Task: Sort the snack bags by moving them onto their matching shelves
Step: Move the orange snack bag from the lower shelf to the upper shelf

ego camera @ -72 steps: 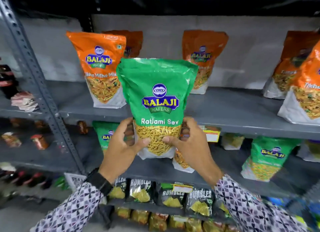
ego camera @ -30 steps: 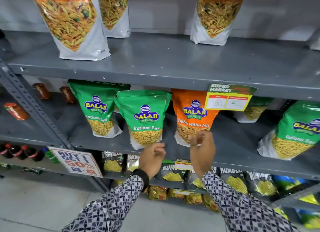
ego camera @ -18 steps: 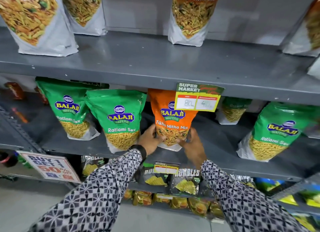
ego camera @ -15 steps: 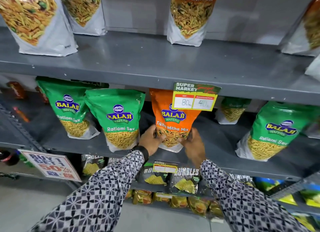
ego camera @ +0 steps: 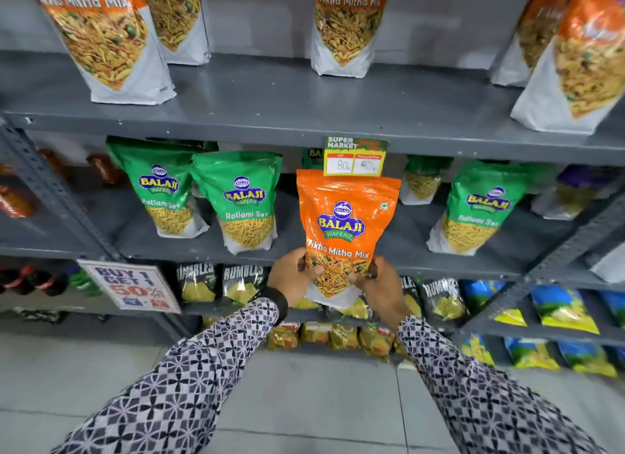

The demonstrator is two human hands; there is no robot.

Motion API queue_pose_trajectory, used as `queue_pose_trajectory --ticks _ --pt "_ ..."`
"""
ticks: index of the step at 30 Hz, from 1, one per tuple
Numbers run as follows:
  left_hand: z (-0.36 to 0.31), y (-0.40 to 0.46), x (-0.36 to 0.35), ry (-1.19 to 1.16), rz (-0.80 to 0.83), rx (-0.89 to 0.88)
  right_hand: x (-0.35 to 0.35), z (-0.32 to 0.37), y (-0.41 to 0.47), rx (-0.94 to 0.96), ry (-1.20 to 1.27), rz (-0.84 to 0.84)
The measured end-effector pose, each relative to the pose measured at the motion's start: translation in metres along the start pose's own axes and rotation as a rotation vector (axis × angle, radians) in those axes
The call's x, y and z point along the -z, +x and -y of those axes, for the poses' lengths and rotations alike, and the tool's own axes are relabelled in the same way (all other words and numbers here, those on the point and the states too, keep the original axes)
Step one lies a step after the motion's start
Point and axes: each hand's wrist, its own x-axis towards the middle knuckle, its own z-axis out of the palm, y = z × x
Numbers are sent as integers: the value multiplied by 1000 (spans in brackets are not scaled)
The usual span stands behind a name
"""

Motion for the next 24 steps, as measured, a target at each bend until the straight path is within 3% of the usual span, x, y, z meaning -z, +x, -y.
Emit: queue_pose_trajectory --ticks 5,12,20,24 --pt "-14 -68 24 6 16 -63 14 14 -70 61 29 1" --pt "-73 -116 70 6 -83 -246 49 72 -122 269 60 -40" --pt "-191 -78 146 -112 -242 -533 96 205 -84 559 197 -96" --pt "-240 -20 171 -213 -242 -559 106 264 -25 623 213 -134"
